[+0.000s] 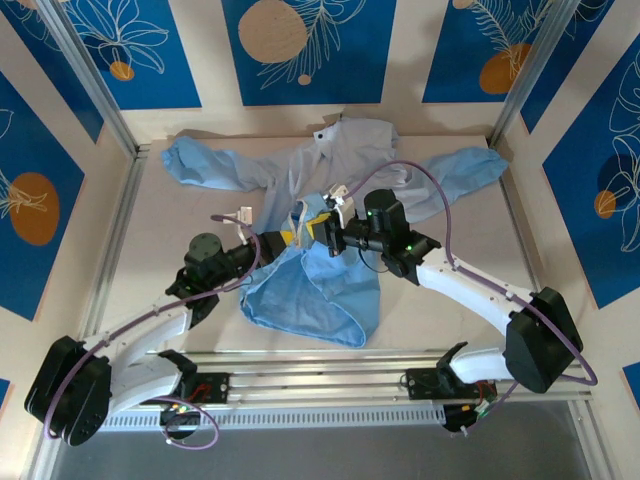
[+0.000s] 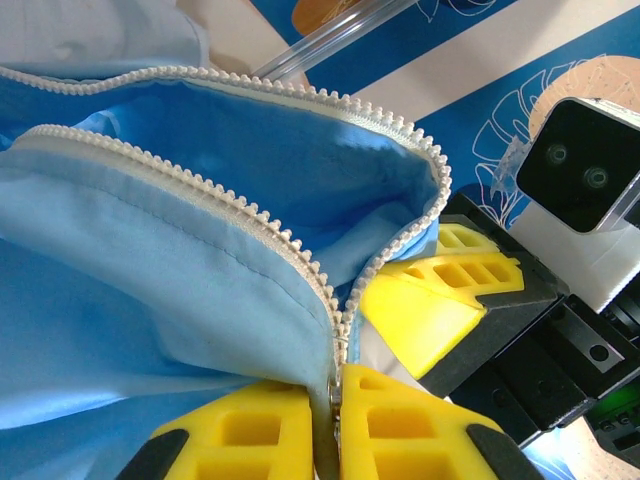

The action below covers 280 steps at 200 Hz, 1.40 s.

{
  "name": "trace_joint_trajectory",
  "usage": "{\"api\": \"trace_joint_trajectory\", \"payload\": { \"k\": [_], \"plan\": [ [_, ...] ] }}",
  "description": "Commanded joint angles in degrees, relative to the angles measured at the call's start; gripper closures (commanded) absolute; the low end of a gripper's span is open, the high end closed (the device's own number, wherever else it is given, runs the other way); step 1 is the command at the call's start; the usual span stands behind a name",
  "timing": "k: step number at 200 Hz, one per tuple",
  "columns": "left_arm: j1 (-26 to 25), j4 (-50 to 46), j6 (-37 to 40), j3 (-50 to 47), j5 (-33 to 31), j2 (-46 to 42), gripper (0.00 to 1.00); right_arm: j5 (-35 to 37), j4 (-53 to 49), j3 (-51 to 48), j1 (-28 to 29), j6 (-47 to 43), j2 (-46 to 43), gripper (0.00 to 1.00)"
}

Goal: Zip up the jacket

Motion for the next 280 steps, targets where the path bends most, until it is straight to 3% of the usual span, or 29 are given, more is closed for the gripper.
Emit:
{"api": "trace_joint_trajectory", "payload": {
  "k": [1, 101, 280],
  "plan": [
    [0.27, 0.88, 0.02, 0.61, -0.17, -1.35, 1.00, -0.30, 1.97, -0.53, 0.37, 0.27, -0.07, 1.00],
    [0.62, -3.90, 0.65, 1.17, -0.52, -4.59, 1.00, 0.40, 1.89, -1.41, 0.63, 0.10, -1.26, 1.00],
    [0.76, -4.44, -1.07, 1.31, 0.62, -1.46, 1.00, -0.39, 3.03, -1.77, 0.81, -0.16, -0.99, 1.00]
  ]
}}
